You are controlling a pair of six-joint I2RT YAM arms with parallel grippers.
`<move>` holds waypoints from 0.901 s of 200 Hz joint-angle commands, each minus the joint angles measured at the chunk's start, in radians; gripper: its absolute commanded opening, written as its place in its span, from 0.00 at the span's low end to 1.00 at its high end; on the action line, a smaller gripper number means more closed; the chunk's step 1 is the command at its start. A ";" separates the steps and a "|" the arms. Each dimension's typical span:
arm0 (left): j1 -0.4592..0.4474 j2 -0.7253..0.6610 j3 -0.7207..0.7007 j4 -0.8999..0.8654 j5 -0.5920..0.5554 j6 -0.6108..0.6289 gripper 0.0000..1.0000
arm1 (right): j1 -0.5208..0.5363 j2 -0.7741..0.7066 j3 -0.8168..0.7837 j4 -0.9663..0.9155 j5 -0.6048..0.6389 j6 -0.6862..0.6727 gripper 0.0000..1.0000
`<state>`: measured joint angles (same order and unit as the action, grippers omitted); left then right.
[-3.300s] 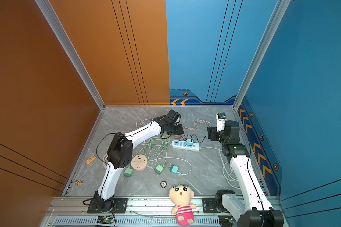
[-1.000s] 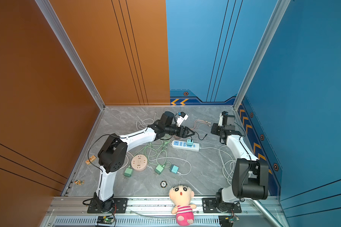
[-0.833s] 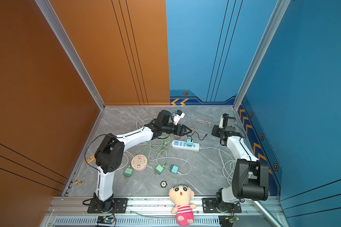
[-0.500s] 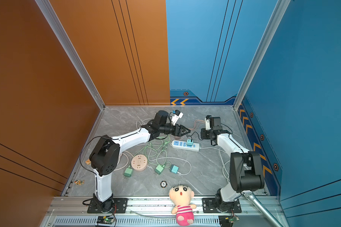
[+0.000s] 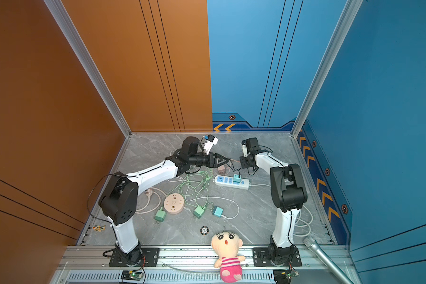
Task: Insert plugs into power strip
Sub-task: Move the power cord to the middle-right of the table.
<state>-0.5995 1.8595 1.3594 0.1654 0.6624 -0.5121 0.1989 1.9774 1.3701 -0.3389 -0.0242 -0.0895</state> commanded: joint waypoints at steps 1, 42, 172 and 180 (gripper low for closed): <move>0.013 -0.015 -0.004 0.004 0.004 0.025 0.66 | 0.035 0.034 0.050 -0.120 0.065 -0.079 0.50; 0.018 0.005 0.012 0.005 0.013 0.020 0.66 | 0.027 0.056 0.073 -0.174 0.059 -0.061 0.51; 0.042 -0.013 -0.005 0.006 0.013 -0.001 0.61 | 0.018 0.104 0.125 -0.319 0.183 0.010 0.46; 0.041 -0.013 -0.004 0.005 0.013 -0.001 0.60 | 0.012 0.103 0.111 -0.319 0.177 0.017 0.44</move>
<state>-0.5674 1.8606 1.3594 0.1658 0.6628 -0.5137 0.2317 2.1109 1.5349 -0.5873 0.1398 -0.0982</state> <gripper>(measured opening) 0.609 0.458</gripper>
